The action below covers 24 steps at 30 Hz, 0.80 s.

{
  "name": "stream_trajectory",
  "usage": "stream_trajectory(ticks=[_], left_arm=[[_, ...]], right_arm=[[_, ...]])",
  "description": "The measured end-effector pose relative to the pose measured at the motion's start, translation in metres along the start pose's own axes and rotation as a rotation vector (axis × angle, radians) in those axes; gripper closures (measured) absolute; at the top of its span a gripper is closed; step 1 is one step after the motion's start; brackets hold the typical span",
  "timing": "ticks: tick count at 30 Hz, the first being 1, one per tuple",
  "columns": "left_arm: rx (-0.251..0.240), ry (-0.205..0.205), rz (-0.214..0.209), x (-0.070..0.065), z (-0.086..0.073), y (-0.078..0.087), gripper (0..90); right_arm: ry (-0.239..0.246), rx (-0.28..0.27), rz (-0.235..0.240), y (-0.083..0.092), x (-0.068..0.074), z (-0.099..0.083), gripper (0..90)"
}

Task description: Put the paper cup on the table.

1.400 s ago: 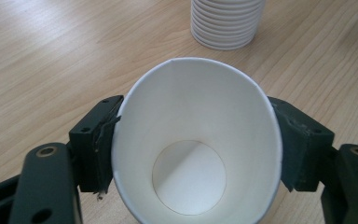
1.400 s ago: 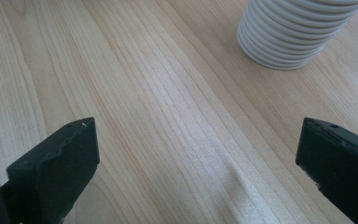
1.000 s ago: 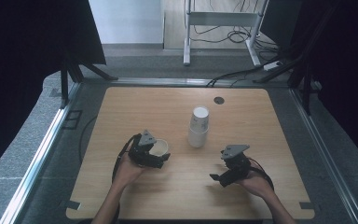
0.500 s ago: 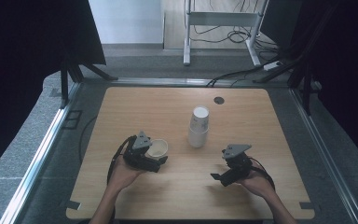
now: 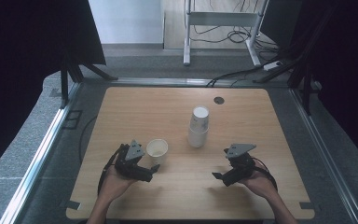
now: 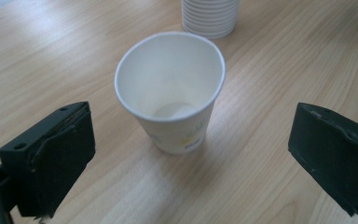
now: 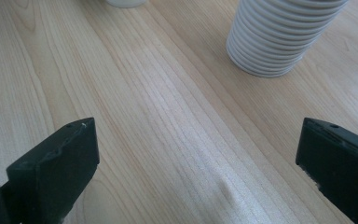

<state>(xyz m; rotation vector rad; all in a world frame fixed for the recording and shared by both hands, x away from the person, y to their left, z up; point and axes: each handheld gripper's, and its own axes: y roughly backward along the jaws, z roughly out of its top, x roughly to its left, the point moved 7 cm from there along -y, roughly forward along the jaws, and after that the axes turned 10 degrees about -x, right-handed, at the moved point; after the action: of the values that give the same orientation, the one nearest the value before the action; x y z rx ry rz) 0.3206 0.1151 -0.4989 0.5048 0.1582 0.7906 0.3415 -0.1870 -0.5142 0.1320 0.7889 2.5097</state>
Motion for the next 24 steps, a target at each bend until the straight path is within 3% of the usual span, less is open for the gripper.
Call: stream_trajectory(ticks=[11,18,24], left_arm=[[0.043,-0.004,0.004,-0.009,-0.026,0.003,0.0],[0.06,0.017,0.011,-0.009,-0.042,0.006,0.0],[0.104,0.006,0.023,-0.009,-0.056,0.008,0.0]], right_arm=[[-0.011,-0.033,-0.029,0.013,0.0,-0.003,0.0],[-0.056,-0.022,-0.052,0.019,-0.004,-0.017,0.0],[-0.085,0.001,-0.072,0.021,-0.008,-0.034,0.0]])
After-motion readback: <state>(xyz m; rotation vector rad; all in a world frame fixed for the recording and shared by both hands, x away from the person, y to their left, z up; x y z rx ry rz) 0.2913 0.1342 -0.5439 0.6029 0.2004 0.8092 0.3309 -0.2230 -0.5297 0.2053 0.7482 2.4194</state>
